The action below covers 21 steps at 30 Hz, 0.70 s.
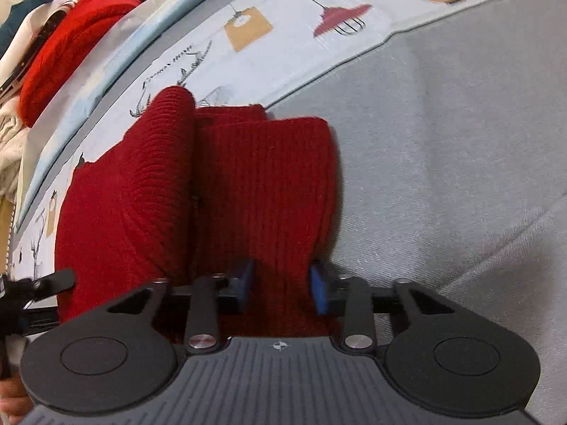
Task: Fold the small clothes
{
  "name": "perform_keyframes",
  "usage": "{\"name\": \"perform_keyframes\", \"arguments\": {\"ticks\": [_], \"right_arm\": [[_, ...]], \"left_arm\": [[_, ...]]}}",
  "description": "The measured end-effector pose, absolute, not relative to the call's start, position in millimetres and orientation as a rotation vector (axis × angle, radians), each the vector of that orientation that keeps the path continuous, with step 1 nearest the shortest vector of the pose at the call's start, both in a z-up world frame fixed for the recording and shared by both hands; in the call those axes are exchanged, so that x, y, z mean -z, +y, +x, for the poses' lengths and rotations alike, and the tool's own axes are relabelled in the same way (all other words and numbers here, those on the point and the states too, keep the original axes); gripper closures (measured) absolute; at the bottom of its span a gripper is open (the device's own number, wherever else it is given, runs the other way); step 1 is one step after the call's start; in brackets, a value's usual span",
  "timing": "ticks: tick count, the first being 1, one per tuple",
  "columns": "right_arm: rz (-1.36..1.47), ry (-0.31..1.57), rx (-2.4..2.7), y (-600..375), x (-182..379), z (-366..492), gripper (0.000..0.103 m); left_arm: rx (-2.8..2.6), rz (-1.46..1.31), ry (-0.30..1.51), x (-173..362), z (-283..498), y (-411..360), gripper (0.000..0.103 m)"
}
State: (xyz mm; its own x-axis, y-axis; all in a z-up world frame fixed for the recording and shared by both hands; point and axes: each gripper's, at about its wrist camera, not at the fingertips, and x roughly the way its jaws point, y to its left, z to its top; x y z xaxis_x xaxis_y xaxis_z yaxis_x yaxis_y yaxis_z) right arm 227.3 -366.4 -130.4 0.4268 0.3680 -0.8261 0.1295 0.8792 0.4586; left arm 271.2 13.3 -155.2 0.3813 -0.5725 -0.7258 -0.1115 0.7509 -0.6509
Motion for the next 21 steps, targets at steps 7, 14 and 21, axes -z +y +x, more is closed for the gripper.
{"name": "perform_keyframes", "arguments": {"ticks": [7, 14, 21], "right_arm": [[0.462, 1.057, -0.189, -350, 112, 230, 0.093], [0.450, 0.996, -0.305, -287, 96, 247, 0.093], [0.445, 0.977, -0.379, -214, 90, 265, 0.094]], "left_arm": [[0.327, -0.538, 1.070, 111, 269, 7, 0.048], [0.218, -0.379, 0.946, 58, 260, 48, 0.048], [0.113, -0.340, 0.938, 43, 260, 115, 0.048]]}}
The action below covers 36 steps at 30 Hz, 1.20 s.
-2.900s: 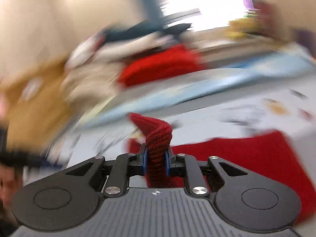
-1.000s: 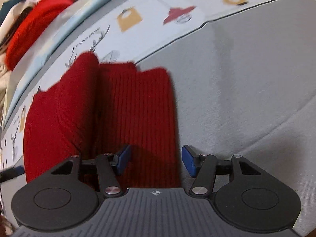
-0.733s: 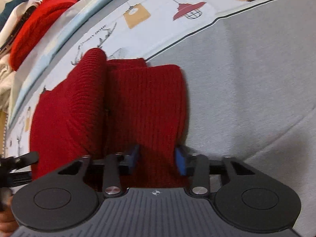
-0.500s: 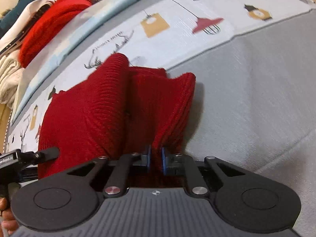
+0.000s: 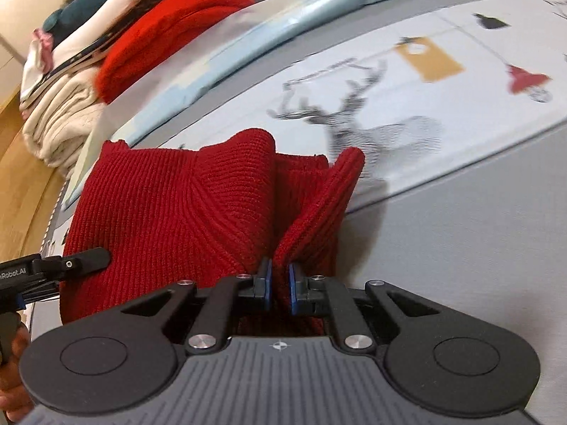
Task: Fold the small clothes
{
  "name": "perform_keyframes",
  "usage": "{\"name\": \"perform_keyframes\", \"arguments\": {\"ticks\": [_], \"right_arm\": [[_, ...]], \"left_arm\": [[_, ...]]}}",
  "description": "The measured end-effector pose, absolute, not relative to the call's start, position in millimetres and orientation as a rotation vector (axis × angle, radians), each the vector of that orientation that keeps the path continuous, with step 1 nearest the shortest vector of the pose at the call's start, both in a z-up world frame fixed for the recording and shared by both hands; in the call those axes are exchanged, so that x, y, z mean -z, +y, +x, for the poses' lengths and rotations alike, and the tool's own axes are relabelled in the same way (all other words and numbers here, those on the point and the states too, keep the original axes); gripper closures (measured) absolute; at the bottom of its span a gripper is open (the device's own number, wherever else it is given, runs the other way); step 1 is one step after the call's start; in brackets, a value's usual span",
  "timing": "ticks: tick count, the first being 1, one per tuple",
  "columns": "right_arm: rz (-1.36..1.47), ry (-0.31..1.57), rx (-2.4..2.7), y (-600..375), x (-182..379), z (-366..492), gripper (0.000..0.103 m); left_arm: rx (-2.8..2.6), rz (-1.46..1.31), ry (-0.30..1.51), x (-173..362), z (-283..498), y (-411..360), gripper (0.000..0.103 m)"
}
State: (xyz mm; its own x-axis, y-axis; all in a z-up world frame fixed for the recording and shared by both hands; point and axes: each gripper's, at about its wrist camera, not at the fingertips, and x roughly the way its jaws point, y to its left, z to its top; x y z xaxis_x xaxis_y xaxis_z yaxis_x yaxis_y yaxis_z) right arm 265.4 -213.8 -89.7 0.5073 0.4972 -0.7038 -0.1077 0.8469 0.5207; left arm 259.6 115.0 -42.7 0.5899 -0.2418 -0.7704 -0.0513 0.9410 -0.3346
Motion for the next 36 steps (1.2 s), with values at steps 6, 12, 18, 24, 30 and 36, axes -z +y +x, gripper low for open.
{"name": "perform_keyframes", "arguments": {"ticks": [6, 12, 18, 24, 30, 36], "right_arm": [[0.392, 0.964, -0.407, -173, 85, 270, 0.093], [0.289, 0.883, -0.329, -165, 69, 264, 0.077], [0.419, 0.943, -0.541, -151, 64, 257, 0.049], [0.263, 0.944, -0.573, -124, 62, 246, 0.081], [0.298, 0.897, -0.501, -144, 47, 241, 0.081], [0.305, 1.065, -0.423, -147, 66, 248, 0.058]], "left_arm": [[0.053, -0.321, 0.925, 34, 260, 147, 0.043], [-0.016, -0.252, 0.834, 11, 250, 171, 0.039], [0.005, -0.194, 0.857, 10, 236, 176, 0.039], [0.029, -0.180, 0.895, 19, 224, 177, 0.039], [0.097, -0.145, 0.992, 41, 222, 164, 0.039], [0.036, -0.149, 1.088, 61, 219, 169, 0.036]]}}
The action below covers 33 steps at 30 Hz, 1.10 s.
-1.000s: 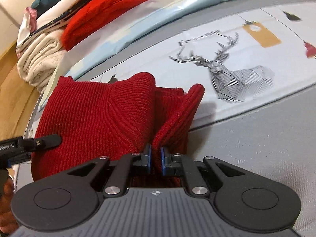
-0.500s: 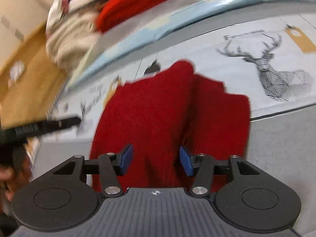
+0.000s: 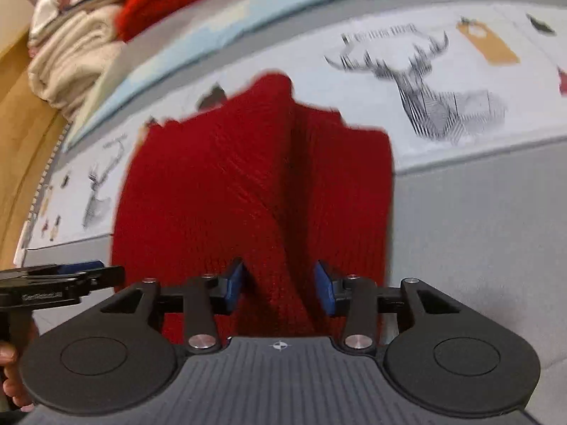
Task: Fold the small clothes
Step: 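Open both grippers and pull them back from the folded sweater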
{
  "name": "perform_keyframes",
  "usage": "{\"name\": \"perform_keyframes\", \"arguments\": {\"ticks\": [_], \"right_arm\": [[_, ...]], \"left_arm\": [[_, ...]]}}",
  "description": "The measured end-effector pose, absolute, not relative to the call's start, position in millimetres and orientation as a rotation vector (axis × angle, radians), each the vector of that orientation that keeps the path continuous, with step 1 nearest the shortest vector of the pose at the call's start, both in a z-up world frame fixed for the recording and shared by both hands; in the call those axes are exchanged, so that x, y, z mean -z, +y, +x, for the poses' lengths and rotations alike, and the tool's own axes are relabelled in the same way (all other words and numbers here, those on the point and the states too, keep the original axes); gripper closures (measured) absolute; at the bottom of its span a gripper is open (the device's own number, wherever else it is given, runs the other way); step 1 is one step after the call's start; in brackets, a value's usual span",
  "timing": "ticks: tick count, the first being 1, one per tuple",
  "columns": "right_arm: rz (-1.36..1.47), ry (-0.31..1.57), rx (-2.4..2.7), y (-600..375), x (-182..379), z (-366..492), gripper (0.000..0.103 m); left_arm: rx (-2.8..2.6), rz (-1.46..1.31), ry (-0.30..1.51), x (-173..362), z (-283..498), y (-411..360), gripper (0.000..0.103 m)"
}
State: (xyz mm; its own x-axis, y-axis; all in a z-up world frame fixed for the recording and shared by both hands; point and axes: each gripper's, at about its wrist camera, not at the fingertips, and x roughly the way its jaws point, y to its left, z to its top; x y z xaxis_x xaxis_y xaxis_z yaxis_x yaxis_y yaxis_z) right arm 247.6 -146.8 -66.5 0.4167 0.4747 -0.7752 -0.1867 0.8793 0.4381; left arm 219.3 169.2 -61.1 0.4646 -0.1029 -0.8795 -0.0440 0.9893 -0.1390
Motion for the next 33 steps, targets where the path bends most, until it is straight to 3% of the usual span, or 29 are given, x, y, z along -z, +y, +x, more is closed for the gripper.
{"name": "perform_keyframes", "arguments": {"ticks": [3, 6, 7, 9, 11, 15, 17, 21, 22, 28, 33], "right_arm": [[0.304, 1.059, -0.458, -151, 55, 239, 0.058], [0.168, 1.151, -0.461, -143, 68, 235, 0.058], [0.105, 1.186, -0.447, -140, 76, 233, 0.052], [0.061, 1.185, -0.441, -139, 79, 231, 0.051], [0.026, 1.111, -0.445, -138, 65, 221, 0.051], [-0.029, 0.871, -0.476, -139, 14, 186, 0.052], [-0.004, 0.767, -0.465, -145, -11, 166, 0.050], [0.062, 0.592, -0.422, -162, -48, 114, 0.034], [0.068, 0.564, -0.410, -167, -52, 102, 0.029], [0.021, 0.478, -0.364, -181, -46, 25, 0.023], [-0.005, 0.519, -0.353, -183, -20, -7, 0.023]], "left_arm": [[0.072, -0.154, 1.039, 44, 212, 168, 0.038], [0.038, -0.061, 1.149, 69, 213, 159, 0.034], [0.022, -0.010, 1.188, 80, 211, 155, 0.034], [-0.004, 0.060, 1.156, 78, 204, 143, 0.034], [-0.005, 0.096, 1.065, 55, 194, 130, 0.035], [-0.023, 0.090, 0.884, 2, 162, 117, 0.019], [-0.047, 0.081, 0.815, -19, 145, 113, 0.017], [-0.052, -0.001, 0.666, -54, 86, 102, 0.016], [-0.041, -0.036, 0.629, -59, 67, 101, 0.011], [-0.046, -0.006, 0.492, -53, -27, 74, 0.008], [-0.105, -0.049, 0.526, -24, -56, 68, 0.008]]}}
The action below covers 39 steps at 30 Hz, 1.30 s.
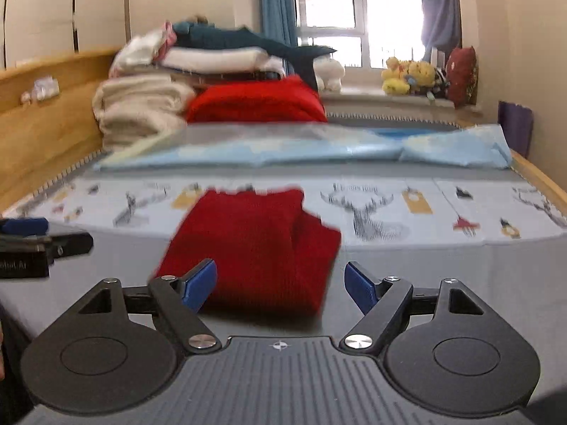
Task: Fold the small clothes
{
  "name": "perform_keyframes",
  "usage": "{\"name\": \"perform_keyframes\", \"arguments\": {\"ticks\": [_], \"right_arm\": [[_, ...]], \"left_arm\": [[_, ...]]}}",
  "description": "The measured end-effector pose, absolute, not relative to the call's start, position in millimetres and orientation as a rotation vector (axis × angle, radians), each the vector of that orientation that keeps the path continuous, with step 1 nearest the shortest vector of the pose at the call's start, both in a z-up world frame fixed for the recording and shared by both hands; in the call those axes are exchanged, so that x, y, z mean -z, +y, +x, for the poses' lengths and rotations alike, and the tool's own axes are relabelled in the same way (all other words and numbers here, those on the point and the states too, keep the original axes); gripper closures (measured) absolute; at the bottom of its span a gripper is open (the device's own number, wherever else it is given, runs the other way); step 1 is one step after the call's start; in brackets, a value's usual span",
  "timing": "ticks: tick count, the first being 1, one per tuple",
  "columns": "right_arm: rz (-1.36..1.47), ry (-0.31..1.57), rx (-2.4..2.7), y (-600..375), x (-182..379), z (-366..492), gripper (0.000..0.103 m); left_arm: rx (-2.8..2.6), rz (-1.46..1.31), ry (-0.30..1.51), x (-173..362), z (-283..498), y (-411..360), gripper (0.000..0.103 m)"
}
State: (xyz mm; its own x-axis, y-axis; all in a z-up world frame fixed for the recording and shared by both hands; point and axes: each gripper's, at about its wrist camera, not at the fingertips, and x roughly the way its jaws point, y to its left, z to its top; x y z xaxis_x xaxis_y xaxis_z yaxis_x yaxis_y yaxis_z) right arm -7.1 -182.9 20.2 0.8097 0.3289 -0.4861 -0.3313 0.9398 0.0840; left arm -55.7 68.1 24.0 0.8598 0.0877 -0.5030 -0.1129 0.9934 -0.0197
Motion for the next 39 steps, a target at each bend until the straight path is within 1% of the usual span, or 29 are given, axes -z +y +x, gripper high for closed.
{"name": "perform_keyframes", "arguments": {"ticks": [5, 8, 12, 27, 39], "right_arm": [[-0.036, 0.508, -0.355, -174, -13, -11, 0.022], [-0.043, 0.541, -0.355, -168, -6, -5, 0.022], [-0.055, 0.538, -0.367, -161, -4, -6, 0.022], [-0.092, 0.570, -0.403, -146, 2, -1, 0.022], [-0.084, 0.572, -0.397, -143, 3, 2, 0.022]], "left_arm": [[-0.172, -0.078, 0.647, 4, -43, 70, 0.008], [-0.159, -0.102, 0.656, 8, -38, 71, 0.008], [-0.147, -0.121, 0.683, 15, -32, 70, 0.008], [-0.099, -0.083, 0.654, 15, -32, 55, 0.008], [-0.092, -0.079, 0.648, 15, -34, 59, 0.008]]}}
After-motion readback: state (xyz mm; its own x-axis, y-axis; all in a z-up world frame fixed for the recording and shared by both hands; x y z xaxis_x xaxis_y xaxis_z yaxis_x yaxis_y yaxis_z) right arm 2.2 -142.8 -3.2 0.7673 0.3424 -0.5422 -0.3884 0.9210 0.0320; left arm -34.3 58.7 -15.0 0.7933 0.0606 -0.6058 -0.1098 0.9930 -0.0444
